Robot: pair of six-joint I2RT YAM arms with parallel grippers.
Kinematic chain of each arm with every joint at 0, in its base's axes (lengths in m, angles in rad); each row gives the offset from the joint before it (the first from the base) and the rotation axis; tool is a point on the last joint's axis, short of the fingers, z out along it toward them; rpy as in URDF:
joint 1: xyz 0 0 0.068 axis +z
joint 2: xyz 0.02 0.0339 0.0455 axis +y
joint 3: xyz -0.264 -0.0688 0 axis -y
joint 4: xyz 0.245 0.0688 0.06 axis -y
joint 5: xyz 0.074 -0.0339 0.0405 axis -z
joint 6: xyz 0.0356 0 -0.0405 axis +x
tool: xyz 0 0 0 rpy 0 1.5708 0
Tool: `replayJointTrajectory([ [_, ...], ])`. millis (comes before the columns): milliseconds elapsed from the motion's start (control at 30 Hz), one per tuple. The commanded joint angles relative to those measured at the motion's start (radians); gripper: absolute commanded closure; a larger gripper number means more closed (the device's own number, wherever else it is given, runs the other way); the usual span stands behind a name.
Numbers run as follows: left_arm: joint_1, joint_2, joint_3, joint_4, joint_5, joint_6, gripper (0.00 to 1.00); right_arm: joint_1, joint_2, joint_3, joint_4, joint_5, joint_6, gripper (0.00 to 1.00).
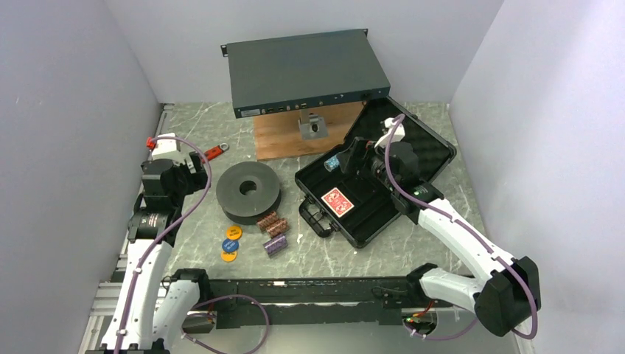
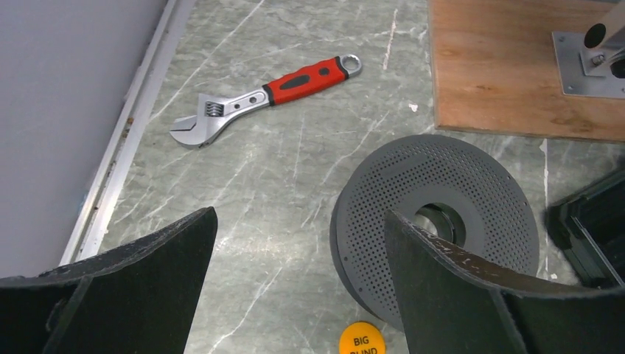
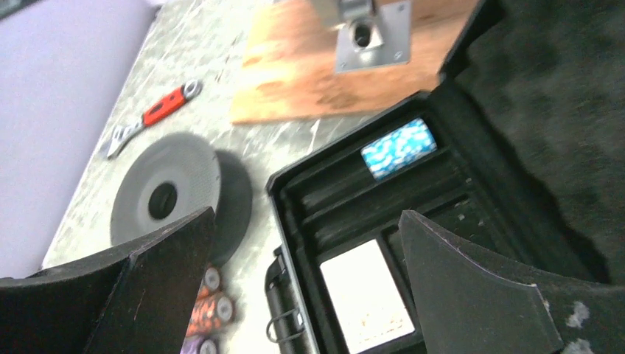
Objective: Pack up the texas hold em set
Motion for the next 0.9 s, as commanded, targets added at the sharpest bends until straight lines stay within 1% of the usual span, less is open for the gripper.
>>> replayJointTrajectory([
  [0, -0.005, 0.002, 0.04, 0.002, 0.053, -0.022, 0.11, 0.048, 0.009, 0.048, -0.106, -0.103, 0.009, 0.0],
  [233, -0.017, -0.016, 0.036, -0.003, 0.036, -0.017, 0.11, 0.16, 0.047, 0.074, -0.173, -0.214, -0.062, 0.0],
  [400, -0.031, -0.024, 0.032, -0.009, 0.002, -0.011, 0.1, 0.263, 0.058, 0.084, -0.21, -0.224, -0.155, 0.0],
  [700, -0.049, -0.023, 0.033, -0.015, -0.015, -0.007, 0.11, 0.462, 0.145, 0.151, -0.308, -0.194, -0.294, 0.0],
  [800, -0.051, -0.007, 0.039, -0.02, -0.004, -0.009, 0.12, 0.512, 0.199, 0.186, -0.35, -0.16, -0.295, 0.0],
  [867, -0.051, -0.002, 0.043, -0.022, 0.005, -0.011, 0.12, 0.544, 0.234, 0.214, -0.371, -0.115, -0.268, 0.0],
])
